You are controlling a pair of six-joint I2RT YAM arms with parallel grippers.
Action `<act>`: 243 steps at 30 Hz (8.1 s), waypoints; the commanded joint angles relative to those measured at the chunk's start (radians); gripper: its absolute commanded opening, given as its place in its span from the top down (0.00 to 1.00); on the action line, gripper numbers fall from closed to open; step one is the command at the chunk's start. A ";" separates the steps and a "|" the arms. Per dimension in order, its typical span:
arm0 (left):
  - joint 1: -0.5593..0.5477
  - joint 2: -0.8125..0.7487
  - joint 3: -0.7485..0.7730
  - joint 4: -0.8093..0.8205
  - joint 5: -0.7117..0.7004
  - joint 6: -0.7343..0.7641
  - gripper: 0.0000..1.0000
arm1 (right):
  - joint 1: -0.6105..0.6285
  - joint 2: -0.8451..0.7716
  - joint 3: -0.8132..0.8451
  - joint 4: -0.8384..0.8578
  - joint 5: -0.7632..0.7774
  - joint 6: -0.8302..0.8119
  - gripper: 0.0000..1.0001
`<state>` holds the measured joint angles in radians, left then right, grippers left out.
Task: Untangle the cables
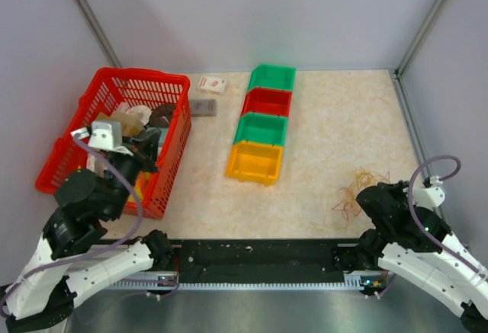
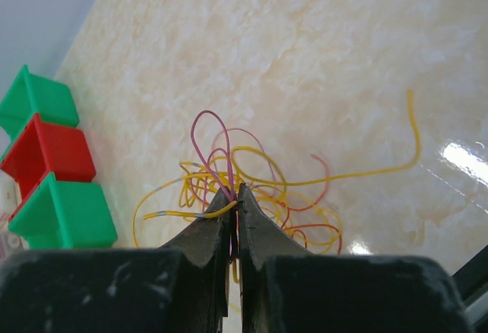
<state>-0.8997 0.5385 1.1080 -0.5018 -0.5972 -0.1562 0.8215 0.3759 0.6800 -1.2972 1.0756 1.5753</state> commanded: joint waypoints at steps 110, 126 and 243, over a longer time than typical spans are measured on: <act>-0.105 0.615 0.115 0.370 0.978 -0.247 1.00 | 0.033 0.130 -0.267 1.193 -1.200 -0.674 0.52; -0.105 0.611 0.102 0.385 0.984 -0.264 1.00 | 0.044 0.193 -0.122 1.006 -1.013 -0.615 0.46; -0.104 -0.227 -0.379 -0.040 0.221 -0.250 1.00 | -0.226 1.063 0.155 2.017 -1.697 -1.729 1.00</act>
<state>-1.0077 0.3180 0.7399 -0.5629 -0.3622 -0.3992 0.6052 1.5726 0.9058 0.7803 -0.6579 -0.0566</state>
